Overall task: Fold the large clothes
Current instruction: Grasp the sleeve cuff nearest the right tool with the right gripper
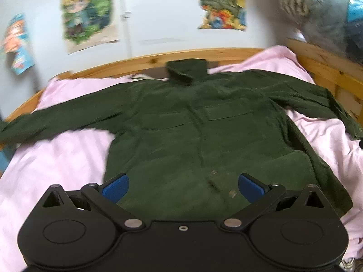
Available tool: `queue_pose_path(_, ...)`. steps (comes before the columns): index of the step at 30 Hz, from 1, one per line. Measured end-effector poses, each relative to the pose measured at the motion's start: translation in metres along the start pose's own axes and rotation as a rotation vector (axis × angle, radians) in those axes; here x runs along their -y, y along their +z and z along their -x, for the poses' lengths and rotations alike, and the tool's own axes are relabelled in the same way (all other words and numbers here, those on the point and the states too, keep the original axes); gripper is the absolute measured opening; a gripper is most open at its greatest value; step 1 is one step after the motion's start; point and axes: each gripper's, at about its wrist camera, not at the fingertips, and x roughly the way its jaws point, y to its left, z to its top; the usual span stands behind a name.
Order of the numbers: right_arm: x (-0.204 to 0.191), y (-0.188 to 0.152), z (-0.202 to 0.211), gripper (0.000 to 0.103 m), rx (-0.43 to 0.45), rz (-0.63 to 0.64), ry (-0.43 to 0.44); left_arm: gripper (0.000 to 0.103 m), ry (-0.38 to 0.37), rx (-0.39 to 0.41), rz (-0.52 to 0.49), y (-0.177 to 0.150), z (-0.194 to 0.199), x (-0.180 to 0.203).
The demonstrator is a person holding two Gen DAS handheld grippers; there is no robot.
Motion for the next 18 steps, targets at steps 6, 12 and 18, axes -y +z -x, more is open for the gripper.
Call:
queue_pose_path(6, 0.024, 0.002, -0.077, 0.103, -0.054, 0.162, -0.273, 0.102, -0.037, -0.038, -0.084, 0.015, -0.074, 0.021)
queue_pose_path(12, 0.047, -0.005, -0.132, 0.081, -0.127, 0.127, -0.323, 0.102, -0.118, -0.115, -0.064, -0.006, -0.118, 0.024)
queue_pose_path(18, 0.067, -0.014, -0.148, 0.048, -0.179, 0.027, -0.317, 0.102, -0.114, -0.138, -0.061, -0.014, -0.126, 0.016)
